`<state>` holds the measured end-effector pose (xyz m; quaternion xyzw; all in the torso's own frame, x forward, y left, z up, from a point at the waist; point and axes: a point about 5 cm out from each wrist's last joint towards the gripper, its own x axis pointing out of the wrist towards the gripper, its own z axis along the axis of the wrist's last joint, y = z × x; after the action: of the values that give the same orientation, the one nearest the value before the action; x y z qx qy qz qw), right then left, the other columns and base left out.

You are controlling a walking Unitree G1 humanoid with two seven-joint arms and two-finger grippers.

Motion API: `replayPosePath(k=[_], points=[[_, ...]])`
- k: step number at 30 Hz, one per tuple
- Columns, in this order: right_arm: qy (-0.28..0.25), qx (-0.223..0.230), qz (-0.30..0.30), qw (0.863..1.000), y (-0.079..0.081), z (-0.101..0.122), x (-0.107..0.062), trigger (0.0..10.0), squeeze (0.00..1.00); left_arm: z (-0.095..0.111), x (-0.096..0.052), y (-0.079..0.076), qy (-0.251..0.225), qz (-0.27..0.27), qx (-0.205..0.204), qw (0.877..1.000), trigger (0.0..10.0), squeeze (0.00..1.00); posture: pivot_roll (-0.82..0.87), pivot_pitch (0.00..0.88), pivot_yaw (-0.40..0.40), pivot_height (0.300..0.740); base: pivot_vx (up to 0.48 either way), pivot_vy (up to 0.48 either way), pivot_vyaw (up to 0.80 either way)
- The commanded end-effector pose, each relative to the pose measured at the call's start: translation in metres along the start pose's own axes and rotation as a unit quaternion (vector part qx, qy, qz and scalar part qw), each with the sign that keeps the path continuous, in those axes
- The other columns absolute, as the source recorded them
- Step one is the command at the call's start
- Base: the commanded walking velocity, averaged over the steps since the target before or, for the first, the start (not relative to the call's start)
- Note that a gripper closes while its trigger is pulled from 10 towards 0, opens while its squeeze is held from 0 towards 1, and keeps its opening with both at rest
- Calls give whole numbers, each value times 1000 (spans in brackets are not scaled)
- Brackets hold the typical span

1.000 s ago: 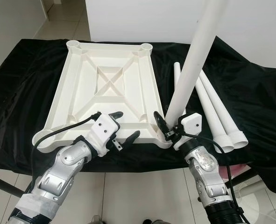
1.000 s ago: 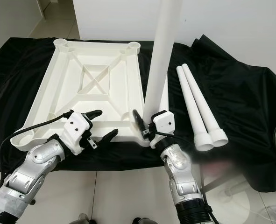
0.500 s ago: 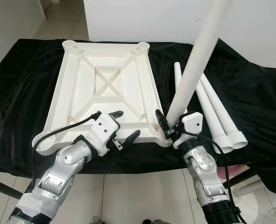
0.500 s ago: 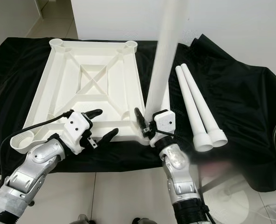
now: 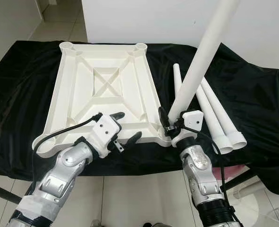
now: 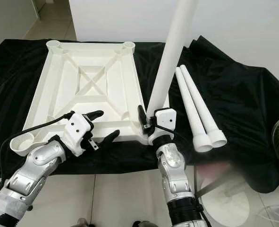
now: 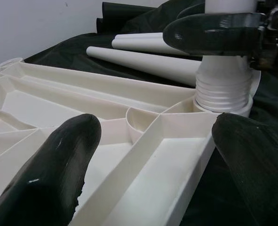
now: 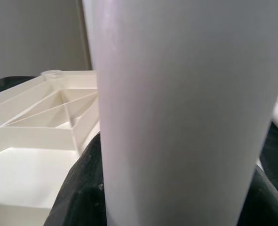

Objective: Building children table

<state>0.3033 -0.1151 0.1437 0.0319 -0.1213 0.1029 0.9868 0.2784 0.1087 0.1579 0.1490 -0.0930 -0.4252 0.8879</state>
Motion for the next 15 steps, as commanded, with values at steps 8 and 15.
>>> replayPosePath(k=[8,15], points=[[119,-5,-154,981,-17,-46,-20,10000,0,-2,1,-5,5,-46,10,999,10000,0,43,107,-32,740,0,0,0],[104,-5,-165,981,-5,-44,-20,10000,0,-3,1,-4,5,-43,9,999,10000,0,43,111,-33,740,0,0,0]])
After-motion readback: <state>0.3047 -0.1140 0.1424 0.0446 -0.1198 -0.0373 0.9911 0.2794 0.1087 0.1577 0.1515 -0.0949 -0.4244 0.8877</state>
